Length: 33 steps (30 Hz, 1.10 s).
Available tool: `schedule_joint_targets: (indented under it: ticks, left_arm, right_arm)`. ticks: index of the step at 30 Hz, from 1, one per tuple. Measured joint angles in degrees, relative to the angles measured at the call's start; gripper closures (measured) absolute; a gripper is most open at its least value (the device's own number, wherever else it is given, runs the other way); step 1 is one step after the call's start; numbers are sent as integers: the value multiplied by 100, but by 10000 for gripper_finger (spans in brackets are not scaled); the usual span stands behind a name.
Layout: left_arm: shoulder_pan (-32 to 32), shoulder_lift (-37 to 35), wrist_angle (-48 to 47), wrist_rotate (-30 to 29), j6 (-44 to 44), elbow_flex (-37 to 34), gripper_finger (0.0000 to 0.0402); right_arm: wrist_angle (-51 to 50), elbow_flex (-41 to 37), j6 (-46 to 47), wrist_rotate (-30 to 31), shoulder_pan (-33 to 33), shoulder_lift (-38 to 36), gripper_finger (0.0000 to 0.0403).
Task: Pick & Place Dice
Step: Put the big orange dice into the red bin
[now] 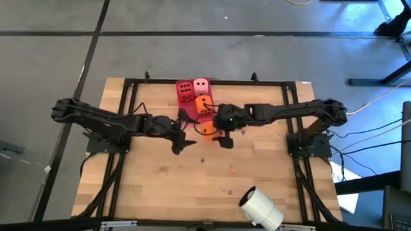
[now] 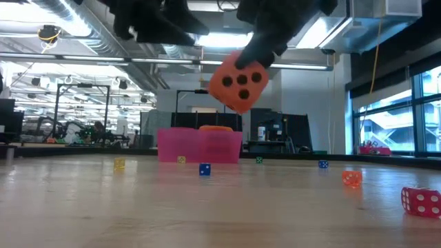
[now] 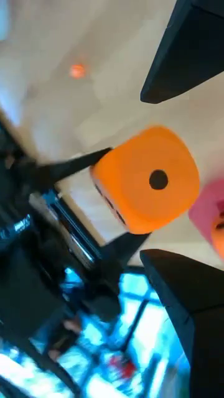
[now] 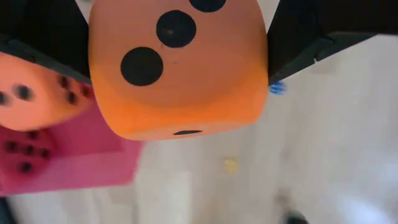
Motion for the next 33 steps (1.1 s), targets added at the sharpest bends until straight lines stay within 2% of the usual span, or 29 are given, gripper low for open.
schedule_joint_targets:
  ticks: [4, 8, 14, 21, 33]
  left_arm:
    - [58, -54, -15, 201, -1042, 0, 2]
    - [126, 49, -71, 217, -1644, 0, 2]
    - [228, 238, -35, 165, -1790, 0, 2]
    - [412, 346, 194, -76, -2435, 1, 2]
    - [501, 578, 238, 5, -2484, -4, 2]
  right_arm:
    - [20, 0, -311, 851, 237, -5, 3]
    - [296, 0, -605, 1125, 403, -5, 3]
    - [378, 0, -549, 1187, 462, -5, 3]
    - [437, 0, -464, 1126, 473, 15, 3]
    - [726, -15, -776, 1014, 480, 28, 3]
